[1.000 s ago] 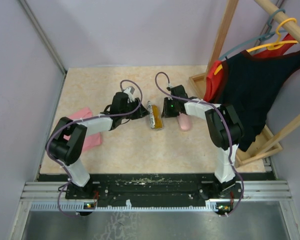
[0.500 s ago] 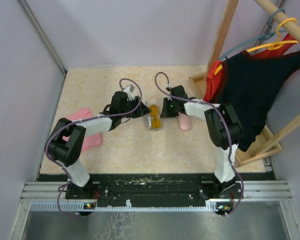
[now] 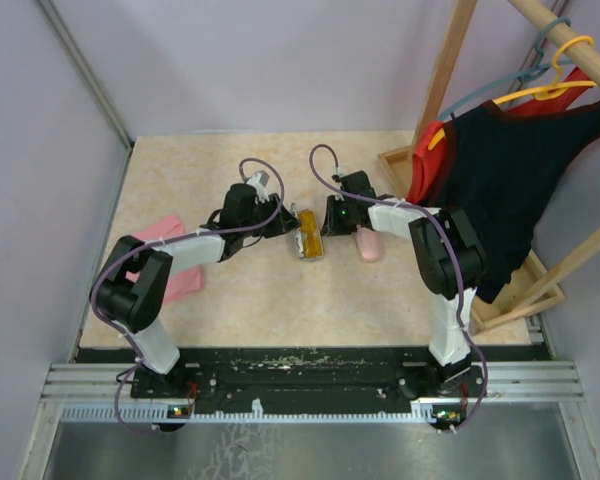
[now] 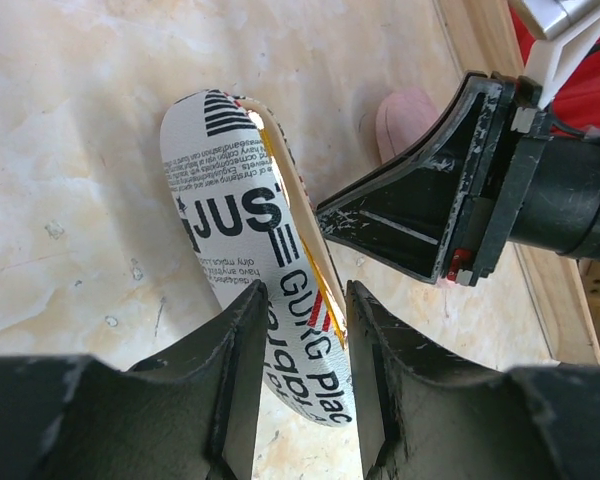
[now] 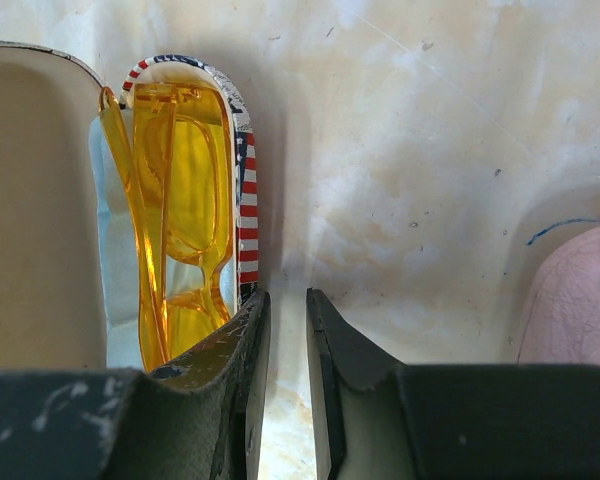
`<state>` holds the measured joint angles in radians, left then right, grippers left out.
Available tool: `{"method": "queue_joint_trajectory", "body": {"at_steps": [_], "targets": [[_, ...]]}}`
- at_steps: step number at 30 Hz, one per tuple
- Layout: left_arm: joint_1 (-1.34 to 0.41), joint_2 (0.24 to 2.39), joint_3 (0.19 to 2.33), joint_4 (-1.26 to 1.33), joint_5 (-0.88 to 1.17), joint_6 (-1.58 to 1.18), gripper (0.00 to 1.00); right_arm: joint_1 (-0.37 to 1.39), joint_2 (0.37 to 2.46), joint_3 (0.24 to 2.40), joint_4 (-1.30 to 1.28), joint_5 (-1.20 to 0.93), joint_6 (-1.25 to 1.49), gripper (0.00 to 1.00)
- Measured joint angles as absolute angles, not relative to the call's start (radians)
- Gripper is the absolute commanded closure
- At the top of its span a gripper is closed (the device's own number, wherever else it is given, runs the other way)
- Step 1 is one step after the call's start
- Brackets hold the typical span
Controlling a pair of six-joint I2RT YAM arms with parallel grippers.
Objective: Organize the sunglasses
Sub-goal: Close the sunglasses case at the center of the board.
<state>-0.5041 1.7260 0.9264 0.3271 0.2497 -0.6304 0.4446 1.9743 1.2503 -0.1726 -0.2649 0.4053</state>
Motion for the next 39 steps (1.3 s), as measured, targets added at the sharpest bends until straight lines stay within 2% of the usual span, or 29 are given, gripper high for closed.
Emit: {"method": "queue_joint_trajectory", "body": {"at_steps": [5, 13, 39], "targets": [[-0.506, 1.73, 0.926, 0.302, 0.237, -0.628, 0.58, 0.445, 1.974, 1.25, -0.171, -0.265, 0.405, 0.78], [-0.509, 1.736, 0.926, 0.299, 0.236, -0.628, 0.67, 0.445, 1.974, 1.25, -0.172, -0.27, 0.405, 0.78], [-0.553, 1.785, 0.969, 0.338, 0.216, -0.625, 0.67, 0.435, 1.975, 1.238, -0.158, -0.309, 0.406, 0.79]]}}
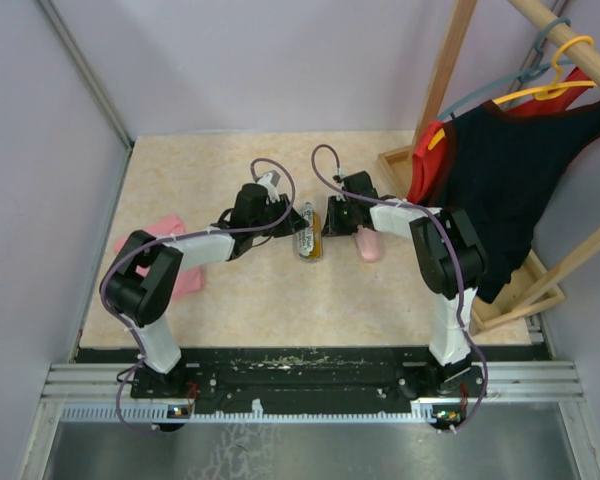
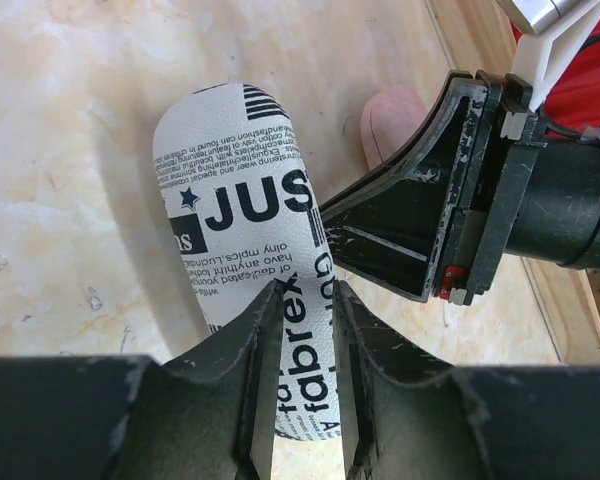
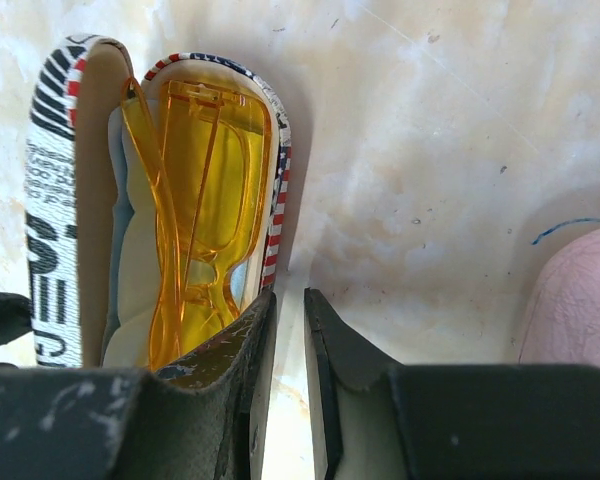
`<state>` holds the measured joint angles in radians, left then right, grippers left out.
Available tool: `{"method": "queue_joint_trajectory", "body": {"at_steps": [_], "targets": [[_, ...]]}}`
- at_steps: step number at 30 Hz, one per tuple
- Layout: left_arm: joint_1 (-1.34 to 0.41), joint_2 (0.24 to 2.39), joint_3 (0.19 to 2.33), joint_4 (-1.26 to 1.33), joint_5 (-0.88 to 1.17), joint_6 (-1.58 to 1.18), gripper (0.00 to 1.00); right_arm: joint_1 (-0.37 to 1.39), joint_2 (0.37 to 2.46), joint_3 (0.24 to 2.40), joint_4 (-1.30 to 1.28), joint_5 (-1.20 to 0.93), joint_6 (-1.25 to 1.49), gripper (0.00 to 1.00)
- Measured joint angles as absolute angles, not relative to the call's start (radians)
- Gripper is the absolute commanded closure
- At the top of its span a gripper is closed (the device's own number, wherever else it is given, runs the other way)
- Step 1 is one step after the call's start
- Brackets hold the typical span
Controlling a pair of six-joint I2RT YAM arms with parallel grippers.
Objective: Organize the sunglasses
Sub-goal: Close the sunglasses case at the center of the board, then reset both arms
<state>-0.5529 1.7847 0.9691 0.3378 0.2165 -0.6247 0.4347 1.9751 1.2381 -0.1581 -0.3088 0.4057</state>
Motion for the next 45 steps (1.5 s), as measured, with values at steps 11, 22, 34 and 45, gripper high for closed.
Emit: {"method": "queue_joint_trajectory", "body": {"at_steps": [11, 22, 34, 45], "targets": [[-0.57, 1.81, 0.983, 0.355, 0.214, -0.624, 0.66, 0.434, 1.975, 1.238, -0.157, -0.31, 0.413, 0.79], [-0.585, 1.859, 0.985, 0.351, 0.222, -0.622, 0.66, 0.44, 1.98, 1.238, -0.149, -0.329, 0.421, 0.78], [-0.587, 1.722, 0.983, 0.226, 0.129, -0.546, 0.57, 0.443, 1.885, 1.216, -0.183, -0.203, 0.38, 0.62], [-0.587, 1.377, 0.947, 0.148, -0.07, -0.422, 0.35, 0.438, 1.502, 1.097, -0.171, -0.088, 0.31, 0.32]]}}
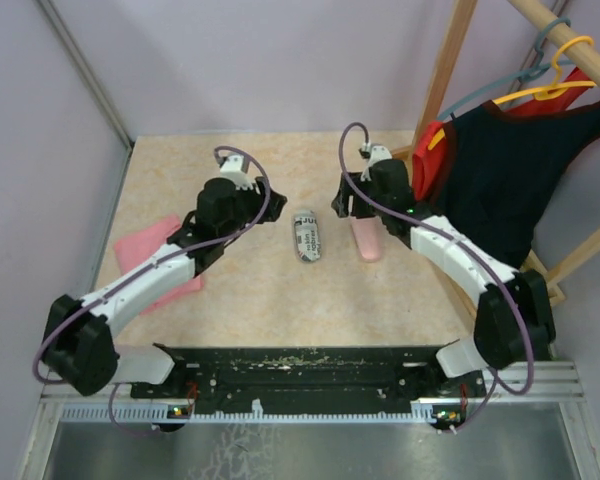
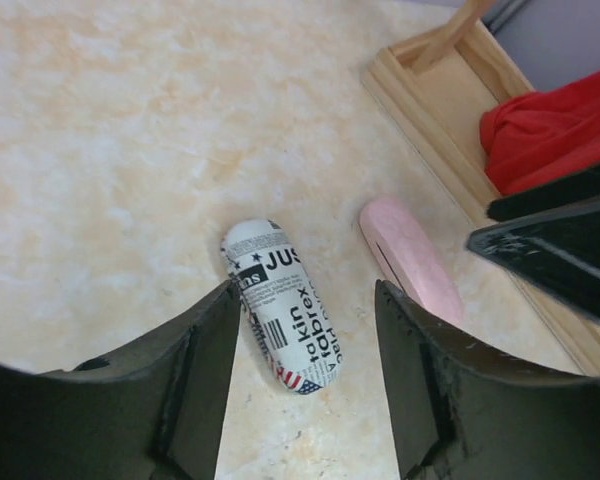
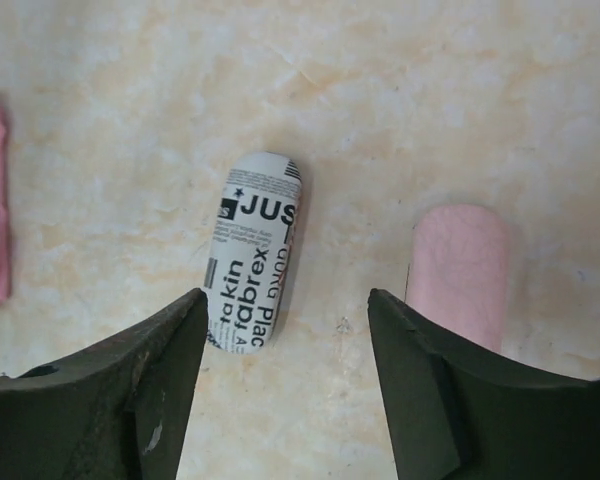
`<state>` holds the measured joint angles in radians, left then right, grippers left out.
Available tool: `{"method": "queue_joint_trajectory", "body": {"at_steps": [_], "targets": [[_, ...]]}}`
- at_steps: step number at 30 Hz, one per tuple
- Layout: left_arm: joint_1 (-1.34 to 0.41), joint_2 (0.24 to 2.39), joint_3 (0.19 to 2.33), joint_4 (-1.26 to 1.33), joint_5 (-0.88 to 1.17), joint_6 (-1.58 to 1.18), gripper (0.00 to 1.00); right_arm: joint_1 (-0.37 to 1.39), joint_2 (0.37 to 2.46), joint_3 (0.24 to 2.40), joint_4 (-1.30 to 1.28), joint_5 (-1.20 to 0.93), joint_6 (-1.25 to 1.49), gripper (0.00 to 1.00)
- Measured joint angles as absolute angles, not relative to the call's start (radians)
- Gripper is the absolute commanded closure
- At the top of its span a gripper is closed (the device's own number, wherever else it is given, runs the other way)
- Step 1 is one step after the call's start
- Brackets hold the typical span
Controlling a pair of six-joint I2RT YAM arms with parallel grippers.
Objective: Organize the sunglasses
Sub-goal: Reset both arms
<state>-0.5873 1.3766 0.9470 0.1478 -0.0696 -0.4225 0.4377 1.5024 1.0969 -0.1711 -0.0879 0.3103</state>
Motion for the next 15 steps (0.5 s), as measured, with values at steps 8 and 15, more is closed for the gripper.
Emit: {"method": "queue_joint_trajectory", "body": {"at_steps": [8, 15], "targets": [[-0.587, 1.059, 0.926, 0.079, -0.151, -0.284, 0.09, 0.427, 1.11, 1.009, -0.105, -0.098, 0.277, 0.19], [-0.587, 0.74, 0.854, -0.025, -0.213, -0.216, 0.01, 0.427, 0.7, 0.772, -0.059, -0.072, 0.238, 0.13]]}}
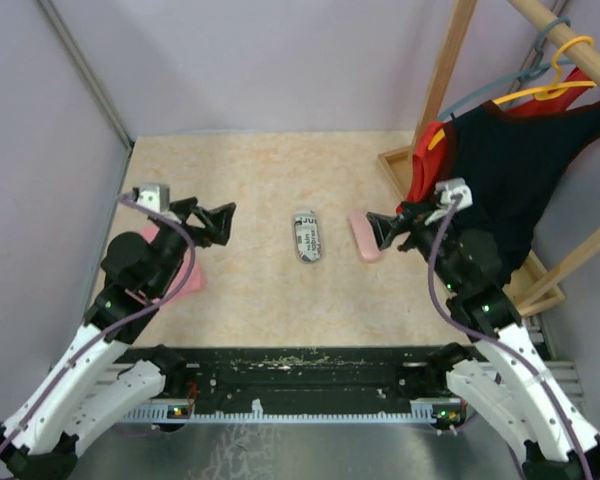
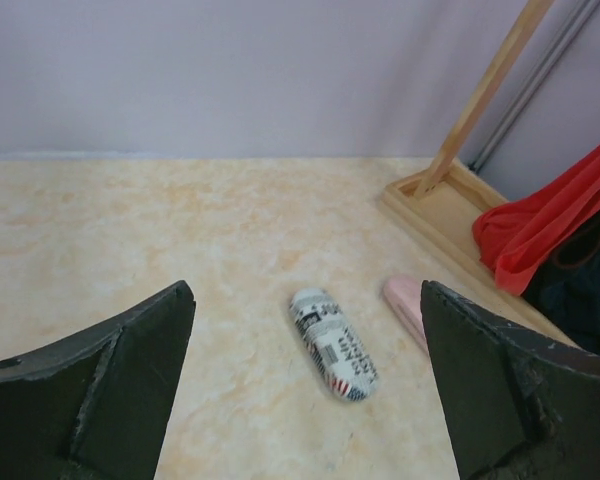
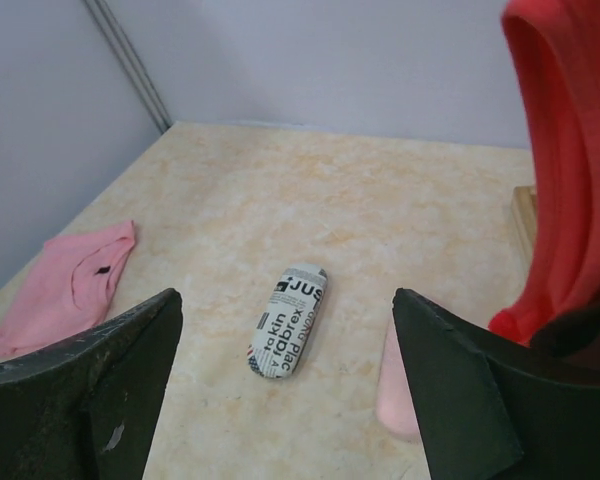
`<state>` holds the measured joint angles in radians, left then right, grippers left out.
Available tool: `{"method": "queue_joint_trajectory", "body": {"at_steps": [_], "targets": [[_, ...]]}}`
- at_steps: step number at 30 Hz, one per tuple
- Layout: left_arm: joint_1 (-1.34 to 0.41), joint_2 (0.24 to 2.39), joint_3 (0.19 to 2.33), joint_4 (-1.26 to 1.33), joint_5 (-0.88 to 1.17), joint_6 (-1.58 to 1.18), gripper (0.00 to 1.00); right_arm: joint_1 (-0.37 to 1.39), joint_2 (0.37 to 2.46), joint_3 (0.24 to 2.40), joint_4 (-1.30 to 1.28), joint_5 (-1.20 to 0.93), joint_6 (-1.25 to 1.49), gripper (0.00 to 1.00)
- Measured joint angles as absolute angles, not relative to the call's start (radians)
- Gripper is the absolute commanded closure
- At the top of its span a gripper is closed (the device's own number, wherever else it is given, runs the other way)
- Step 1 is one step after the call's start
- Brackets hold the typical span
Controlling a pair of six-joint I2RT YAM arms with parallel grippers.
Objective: Organize the sunglasses
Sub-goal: Reset both arms
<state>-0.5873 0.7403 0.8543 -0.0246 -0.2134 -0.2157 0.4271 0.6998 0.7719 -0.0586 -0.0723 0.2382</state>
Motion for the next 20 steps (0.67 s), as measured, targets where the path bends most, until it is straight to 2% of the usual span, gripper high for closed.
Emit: {"method": "queue_joint_trajectory", "body": {"at_steps": [10, 16, 20], "targets": [[-0.587, 0.325, 0.467, -0.241, -0.364, -0.435, 0.01, 0.427, 0.153, 0.44, -0.075, -0.022, 0.225, 0.11], [-0.587, 0.228, 0.397, -0.313, -0.404, -0.527, 0.01, 0.427, 0.023, 0.356, -0.077, 0.059, 0.316, 0.1], [-0.587, 0.229, 0.397, -0.342, -0.428, -0.556, 0.01, 0.427, 0.011, 0.331, -0.099, 0.081, 0.344, 0.09]]}}
